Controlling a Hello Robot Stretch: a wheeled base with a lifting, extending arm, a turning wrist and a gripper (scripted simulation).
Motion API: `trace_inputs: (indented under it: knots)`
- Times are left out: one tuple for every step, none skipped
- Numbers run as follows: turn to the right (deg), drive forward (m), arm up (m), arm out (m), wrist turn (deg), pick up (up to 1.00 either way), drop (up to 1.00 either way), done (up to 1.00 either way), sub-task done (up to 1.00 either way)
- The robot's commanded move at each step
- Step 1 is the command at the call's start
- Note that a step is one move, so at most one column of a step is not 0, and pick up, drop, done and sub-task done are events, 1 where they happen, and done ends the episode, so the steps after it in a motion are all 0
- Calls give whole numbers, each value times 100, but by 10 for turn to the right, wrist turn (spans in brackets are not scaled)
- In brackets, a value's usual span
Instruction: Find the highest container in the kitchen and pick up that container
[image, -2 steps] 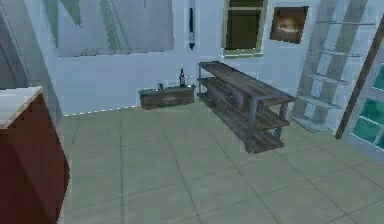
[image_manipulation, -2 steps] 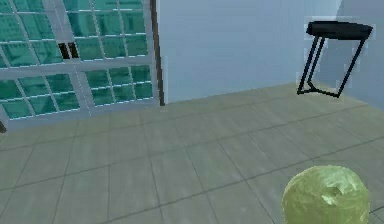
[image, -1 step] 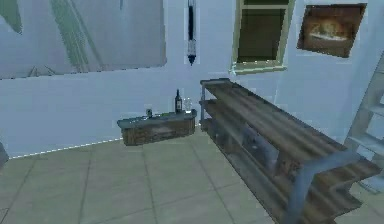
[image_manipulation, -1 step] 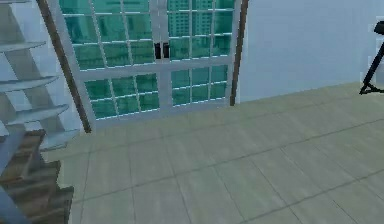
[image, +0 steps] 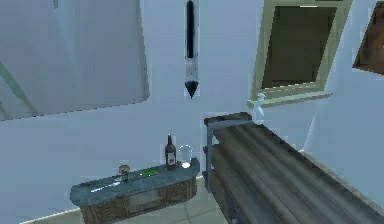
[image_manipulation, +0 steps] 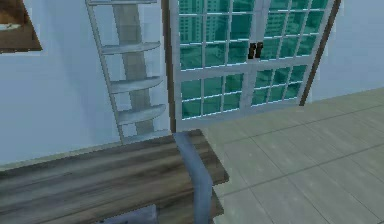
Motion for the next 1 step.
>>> trace_inputs:
  knots:
    - [30,0,0,0,0,0,0,0,0]
